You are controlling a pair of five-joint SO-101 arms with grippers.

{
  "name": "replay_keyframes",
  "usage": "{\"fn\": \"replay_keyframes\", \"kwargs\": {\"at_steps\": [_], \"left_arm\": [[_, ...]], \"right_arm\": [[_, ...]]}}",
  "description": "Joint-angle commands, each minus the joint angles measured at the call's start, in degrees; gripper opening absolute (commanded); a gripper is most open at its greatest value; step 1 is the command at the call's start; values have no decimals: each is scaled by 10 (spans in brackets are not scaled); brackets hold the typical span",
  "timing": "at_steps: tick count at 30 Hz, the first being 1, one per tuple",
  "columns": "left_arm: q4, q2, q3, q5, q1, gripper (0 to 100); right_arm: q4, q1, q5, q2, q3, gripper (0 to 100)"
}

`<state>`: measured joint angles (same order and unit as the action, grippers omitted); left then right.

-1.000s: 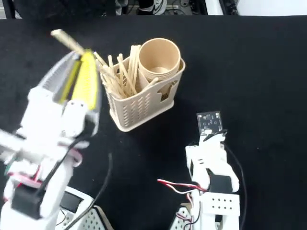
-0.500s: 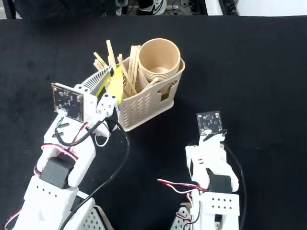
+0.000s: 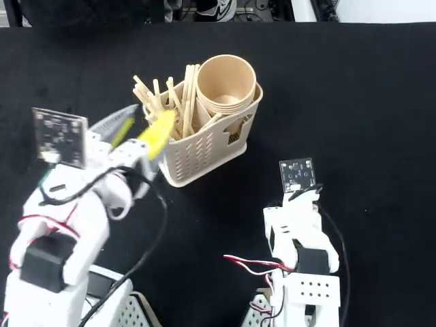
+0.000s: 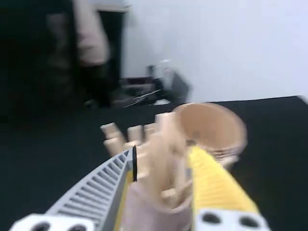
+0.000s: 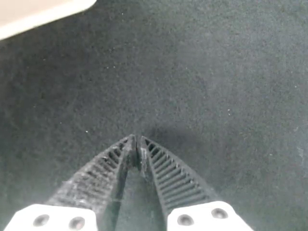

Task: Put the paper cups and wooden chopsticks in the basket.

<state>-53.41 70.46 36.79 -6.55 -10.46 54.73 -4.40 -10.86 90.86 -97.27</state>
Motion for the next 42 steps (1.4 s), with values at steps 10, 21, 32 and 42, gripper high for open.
{"fn": "replay_keyframes", "kwargs": {"at_steps": [10,21,32,42], "left_arm": [[-42,351,299,75,277,30],[8,344,567,75,337,30],[-192,331,606,70,341,30],[-192,331,606,74,341,30]], "right_arm": [[2,6,-3,6,1,12],[2,6,-3,6,1,12],[2,5,-3,6,1,12],[2,5,-3,6,1,12]]}}
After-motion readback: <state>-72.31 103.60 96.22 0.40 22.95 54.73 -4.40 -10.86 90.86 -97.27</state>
